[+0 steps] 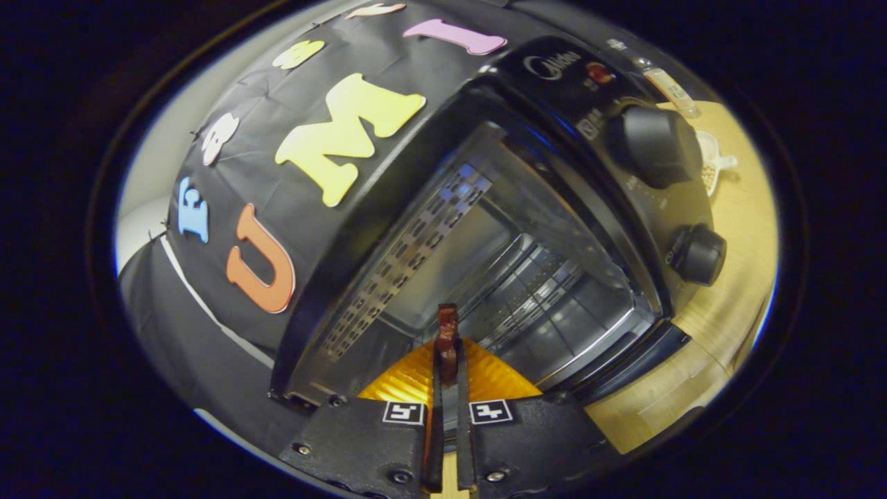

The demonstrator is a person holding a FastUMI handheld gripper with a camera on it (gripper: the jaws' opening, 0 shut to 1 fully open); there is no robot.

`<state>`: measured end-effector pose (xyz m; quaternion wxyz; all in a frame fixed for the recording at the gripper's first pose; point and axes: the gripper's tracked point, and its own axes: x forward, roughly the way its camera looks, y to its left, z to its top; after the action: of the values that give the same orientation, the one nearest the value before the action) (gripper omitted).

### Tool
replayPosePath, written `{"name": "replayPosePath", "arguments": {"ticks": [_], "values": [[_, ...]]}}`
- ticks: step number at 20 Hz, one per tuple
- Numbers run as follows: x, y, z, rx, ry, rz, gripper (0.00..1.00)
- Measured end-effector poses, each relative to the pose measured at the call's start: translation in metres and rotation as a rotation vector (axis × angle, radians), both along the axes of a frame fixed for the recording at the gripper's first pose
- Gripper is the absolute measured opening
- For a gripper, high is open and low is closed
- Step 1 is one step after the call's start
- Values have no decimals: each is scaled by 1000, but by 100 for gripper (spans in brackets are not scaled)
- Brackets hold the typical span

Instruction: Open the toaster oven, put the food inside, and close the toaster oven door.

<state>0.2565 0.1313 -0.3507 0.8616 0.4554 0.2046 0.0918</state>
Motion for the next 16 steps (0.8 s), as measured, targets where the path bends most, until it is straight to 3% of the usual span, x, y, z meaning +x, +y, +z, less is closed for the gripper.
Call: {"name": "replayPosePath", "arguments": {"ticks": [4, 8, 11, 12, 13, 16], "values": [[1, -4, -9, -39, 15, -44, 12], [-4, -26, -18, -218, 58, -108, 27], [-7, -46, -11, -438, 55, -166, 59], [-9, -49, -7, -493, 49, -171, 63], [-14, -52, -5, -544, 43, -177, 74], [-40, -55, 10, -660, 3, -166, 88]]}}
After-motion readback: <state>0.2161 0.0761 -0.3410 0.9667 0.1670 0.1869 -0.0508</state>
